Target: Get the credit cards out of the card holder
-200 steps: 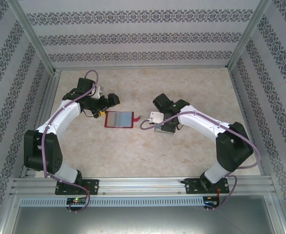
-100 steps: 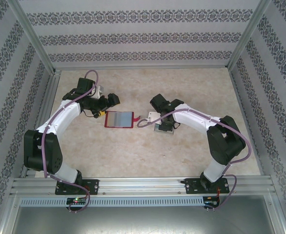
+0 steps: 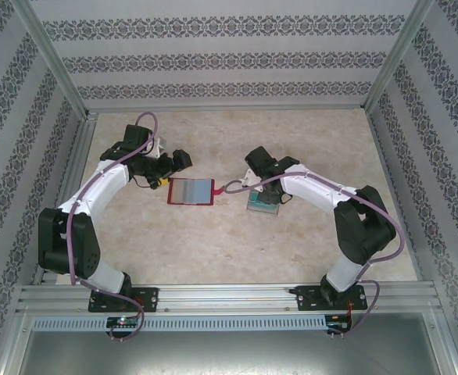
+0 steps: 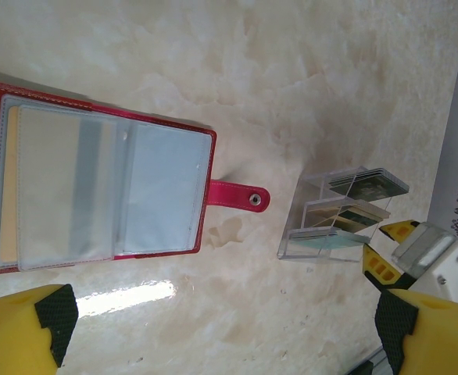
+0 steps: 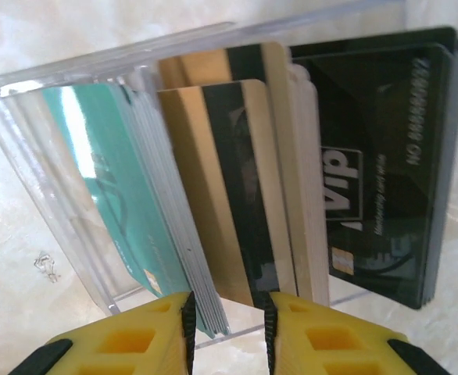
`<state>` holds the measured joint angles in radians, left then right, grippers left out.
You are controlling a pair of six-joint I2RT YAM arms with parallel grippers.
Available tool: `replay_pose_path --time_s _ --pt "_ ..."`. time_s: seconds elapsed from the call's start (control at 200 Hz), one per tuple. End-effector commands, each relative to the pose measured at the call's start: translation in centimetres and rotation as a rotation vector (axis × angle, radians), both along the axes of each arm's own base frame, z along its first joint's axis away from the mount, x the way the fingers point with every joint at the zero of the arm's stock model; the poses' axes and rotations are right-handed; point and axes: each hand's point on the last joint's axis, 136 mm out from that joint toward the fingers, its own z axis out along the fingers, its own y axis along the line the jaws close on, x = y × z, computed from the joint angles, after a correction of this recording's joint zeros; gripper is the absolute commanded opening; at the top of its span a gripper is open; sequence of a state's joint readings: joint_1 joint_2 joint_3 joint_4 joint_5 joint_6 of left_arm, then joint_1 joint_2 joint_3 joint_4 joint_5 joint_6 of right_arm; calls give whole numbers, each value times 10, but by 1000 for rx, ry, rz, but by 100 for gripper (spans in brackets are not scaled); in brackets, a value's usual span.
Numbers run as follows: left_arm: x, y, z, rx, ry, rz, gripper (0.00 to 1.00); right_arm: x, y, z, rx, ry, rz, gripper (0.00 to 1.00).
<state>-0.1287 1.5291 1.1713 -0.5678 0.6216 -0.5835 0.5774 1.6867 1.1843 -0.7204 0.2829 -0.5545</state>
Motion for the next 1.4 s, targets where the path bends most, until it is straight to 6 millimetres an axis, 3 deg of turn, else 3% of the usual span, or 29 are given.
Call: replay_pose_path --time_s 0.0,0.29,0.435,0.5,0.685,0.914,1.169,1.394 --pt "2 3 0 4 -13 -5 100 6 3 28 95 -78 -113 33" --pt "1 10 -26 47 51 16 100 14 65 90 576 -125 -374 33" --pt "-1 12 -44 59 93 25 100 19 105 105 762 -105 -455 29" --pt "-1 12 -51 58 108 29 93 22 120 105 812 -74 -500 27" --pt "1 10 -72 35 154 44 79 27 161 78 860 62 -562 26" --pt "7 19 -88 69 185 114 76 30 192 36 910 192 -610 24" --pt "5 24 -101 99 205 135 79 31 207 -2 898 284 -637 27" --pt "11 22 -111 90 215 133 80 39 211 -21 889 318 -659 27"
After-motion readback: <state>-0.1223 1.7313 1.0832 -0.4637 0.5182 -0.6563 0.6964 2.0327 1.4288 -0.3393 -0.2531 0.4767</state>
